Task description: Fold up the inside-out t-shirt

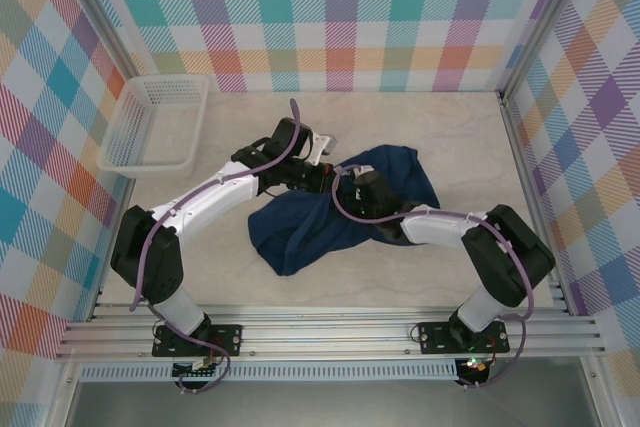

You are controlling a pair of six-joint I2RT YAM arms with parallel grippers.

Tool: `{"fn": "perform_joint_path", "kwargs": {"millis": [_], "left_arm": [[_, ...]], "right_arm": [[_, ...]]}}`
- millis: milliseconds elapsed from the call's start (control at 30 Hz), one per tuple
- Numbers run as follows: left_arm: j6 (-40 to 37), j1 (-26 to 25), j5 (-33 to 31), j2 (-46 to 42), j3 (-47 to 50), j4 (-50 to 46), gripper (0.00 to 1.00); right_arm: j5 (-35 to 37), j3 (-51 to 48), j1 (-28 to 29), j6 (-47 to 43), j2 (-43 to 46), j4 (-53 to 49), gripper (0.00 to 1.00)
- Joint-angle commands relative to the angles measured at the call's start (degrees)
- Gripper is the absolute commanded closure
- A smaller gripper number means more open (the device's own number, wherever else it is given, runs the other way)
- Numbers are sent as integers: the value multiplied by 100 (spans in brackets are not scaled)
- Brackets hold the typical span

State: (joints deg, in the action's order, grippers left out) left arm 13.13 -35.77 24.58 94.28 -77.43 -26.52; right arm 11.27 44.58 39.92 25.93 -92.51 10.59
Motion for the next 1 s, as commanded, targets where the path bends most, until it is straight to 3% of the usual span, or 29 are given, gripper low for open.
{"fn": "perform_joint_path", "kwargs": {"millis": [0,67,133,333,433,533,633,733,867,967], "left_arm": [[39,59,-50,-20,-144,-155,100],[100,135,-226,-86,-70,-153,100],[208,275,-408,-179,33,-133,100],[159,413,-1849,20,74,-122,100],[110,422,-2328,397,-167,-69,100],[102,422,-2503,679,-402,-32,100],[164,422,-2397,620,-365,-70,75],[345,391,-2259,45,275,70,59],[491,180,-1942,-1053,1567,472,41],[399,-203,-1581,-1364,2170,657,35]], "right_arm": [[332,174,-59,115,-248,-107,68],[-105,145,-96,-166,-152,72,87],[-802,-67,-142,-615,278,221,98],[-3360,-647,-212,-1159,2155,-66,100],[-4068,-861,-276,-919,2791,-25,100],[-4245,-1006,-415,-742,3189,-14,100],[-4098,-1036,-547,-686,3301,-173,100],[-3991,-1125,-682,-517,3232,-193,100],[-3782,-1299,-818,-403,3203,-281,100],[-3729,-1422,-881,-364,3247,-325,100]]}}
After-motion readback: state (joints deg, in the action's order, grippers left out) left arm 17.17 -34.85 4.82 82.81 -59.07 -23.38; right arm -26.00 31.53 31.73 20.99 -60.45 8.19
